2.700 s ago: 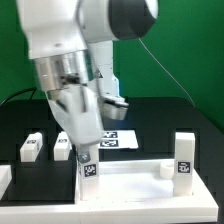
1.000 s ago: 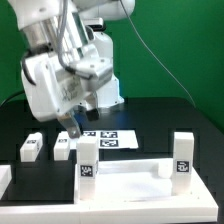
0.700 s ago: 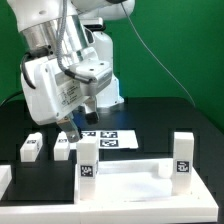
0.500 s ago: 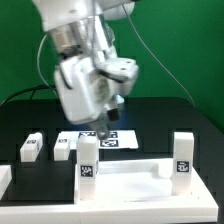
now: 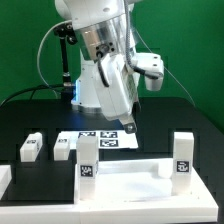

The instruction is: Assemble desk

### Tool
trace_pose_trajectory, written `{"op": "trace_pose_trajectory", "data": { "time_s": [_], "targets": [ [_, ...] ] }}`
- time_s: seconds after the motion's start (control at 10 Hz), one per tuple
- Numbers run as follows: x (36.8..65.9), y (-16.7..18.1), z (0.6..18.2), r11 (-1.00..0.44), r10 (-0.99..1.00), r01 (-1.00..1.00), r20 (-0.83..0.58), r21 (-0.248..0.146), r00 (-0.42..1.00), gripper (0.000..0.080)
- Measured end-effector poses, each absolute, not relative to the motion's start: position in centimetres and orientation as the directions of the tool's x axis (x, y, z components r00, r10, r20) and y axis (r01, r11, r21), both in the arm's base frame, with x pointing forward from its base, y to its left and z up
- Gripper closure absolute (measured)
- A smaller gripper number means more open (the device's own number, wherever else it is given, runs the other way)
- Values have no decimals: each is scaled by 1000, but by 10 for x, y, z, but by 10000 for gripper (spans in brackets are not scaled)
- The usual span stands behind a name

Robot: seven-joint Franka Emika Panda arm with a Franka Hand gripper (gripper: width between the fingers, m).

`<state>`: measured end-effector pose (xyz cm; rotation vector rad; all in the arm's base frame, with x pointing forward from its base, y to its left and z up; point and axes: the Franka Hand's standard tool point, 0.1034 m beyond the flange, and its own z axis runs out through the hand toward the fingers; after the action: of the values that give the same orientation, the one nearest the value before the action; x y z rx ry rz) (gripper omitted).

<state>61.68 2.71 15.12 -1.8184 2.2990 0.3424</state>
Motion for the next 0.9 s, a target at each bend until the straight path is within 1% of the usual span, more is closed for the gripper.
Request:
{"op": "trace_pose_trajectory", "data": {
  "time_s": [0.2, 0.3, 0.4, 0.5, 0.6, 0.7, 0.8, 0.9],
  "targets": [
    [615, 27, 150, 212, -934, -976, -283, 58, -220, 150],
    [601, 29, 140, 184, -950, -982, -251, 31, -186, 150],
    [577, 32, 125, 179, -959, -984, -220, 10, -177, 150],
    [556, 34, 109, 178, -965, -984, -196, 12, -177, 150],
    [547, 32, 93, 176, -970, -984, -169, 1, -174, 150],
    [540, 32, 76, 177, -974, -984, -145, 7, -176, 150],
    [541, 37, 64, 171, -977, -985, -128, -4, -170, 150],
    [547, 39, 53, 146, -985, -985, -106, -94, -136, 150]
  ]
}}
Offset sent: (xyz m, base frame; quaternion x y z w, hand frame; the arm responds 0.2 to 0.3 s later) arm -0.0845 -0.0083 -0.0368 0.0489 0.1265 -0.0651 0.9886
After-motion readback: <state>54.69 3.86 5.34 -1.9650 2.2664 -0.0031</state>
